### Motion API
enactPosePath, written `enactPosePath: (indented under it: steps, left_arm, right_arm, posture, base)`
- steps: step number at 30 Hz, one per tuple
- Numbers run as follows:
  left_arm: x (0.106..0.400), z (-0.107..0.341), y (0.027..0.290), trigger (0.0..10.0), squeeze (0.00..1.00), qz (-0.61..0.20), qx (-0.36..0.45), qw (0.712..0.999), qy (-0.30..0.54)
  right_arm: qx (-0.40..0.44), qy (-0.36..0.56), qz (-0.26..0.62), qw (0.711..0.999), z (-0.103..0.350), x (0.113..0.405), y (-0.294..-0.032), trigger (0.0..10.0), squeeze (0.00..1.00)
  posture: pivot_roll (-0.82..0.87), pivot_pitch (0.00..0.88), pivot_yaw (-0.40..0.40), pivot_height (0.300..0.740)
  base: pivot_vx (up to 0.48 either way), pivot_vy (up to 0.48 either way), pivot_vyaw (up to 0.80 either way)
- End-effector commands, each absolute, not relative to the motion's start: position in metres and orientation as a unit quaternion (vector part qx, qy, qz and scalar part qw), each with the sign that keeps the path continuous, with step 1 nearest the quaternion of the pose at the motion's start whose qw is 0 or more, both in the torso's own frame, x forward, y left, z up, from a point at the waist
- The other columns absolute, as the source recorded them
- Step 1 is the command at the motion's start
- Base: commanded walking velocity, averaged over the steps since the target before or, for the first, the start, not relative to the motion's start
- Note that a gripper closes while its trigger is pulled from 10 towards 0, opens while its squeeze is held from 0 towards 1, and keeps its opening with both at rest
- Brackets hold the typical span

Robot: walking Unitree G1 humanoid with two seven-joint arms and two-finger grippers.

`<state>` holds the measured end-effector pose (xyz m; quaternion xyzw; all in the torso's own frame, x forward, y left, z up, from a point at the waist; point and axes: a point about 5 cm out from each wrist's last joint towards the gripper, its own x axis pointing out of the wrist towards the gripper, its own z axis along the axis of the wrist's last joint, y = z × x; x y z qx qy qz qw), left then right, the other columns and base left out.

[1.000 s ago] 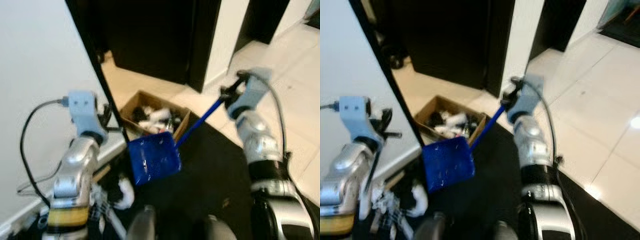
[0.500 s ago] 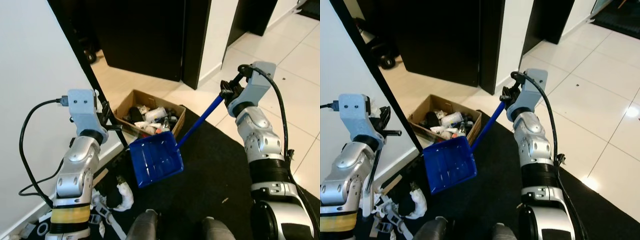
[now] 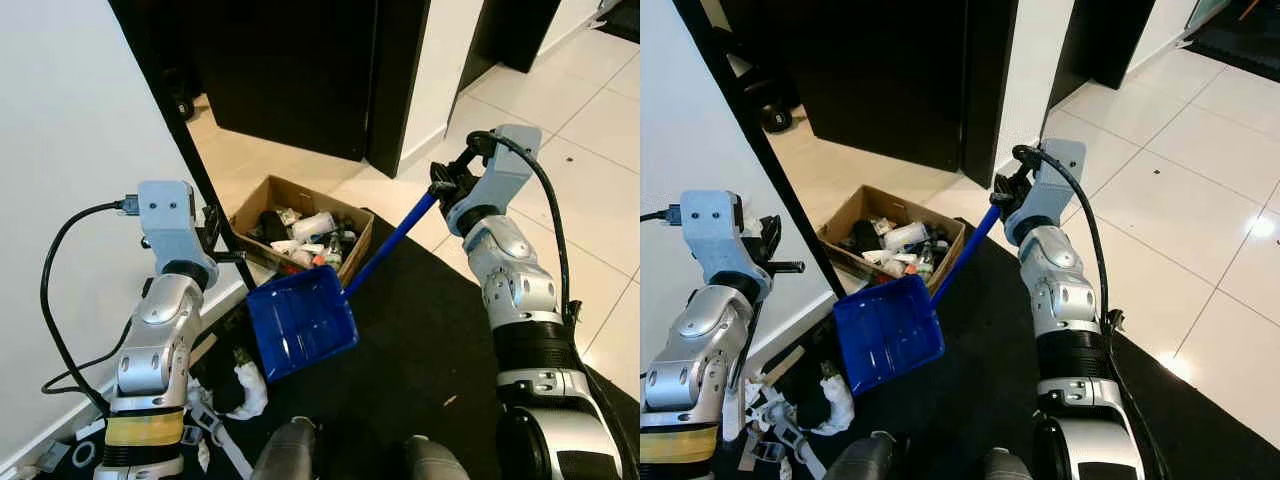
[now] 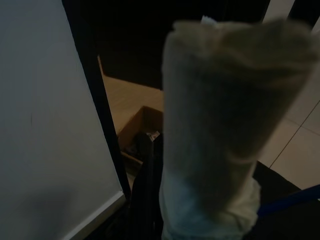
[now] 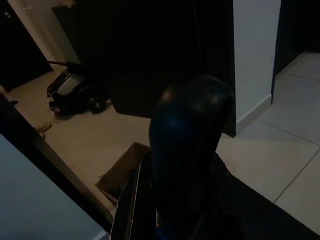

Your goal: Sweep floor

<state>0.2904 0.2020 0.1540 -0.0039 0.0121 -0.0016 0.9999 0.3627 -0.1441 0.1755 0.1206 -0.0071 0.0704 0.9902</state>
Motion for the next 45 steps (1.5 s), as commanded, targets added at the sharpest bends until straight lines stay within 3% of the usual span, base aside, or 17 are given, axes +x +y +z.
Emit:
enactPosePath:
  steps: [1, 45]
  left_arm:
    - [0.2922, 0.1595, 0.2044, 10.0, 0.0, 0.011, 0.011, 1.0, -0.001]
    - [0.2929, 0.16, 0.2067, 10.0, 0.0, 0.015, 0.018, 1.0, 0.0]
  right_arm:
    - [0.137, -0.027, 0.088, 0.986, 0.184, 0.3606, -0.1386, 10.0, 0.0]
    - [0.142, -0.025, 0.094, 0.985, 0.1836, 0.3597, -0.1377, 10.0, 0.0]
  posture:
    - [0.09, 0.071, 0.029, 0.74]
    - [0.09, 0.072, 0.03, 0.74]
  base:
    - [0.0, 0.307, 0.0]
    - [0.0, 0.313, 0.0]
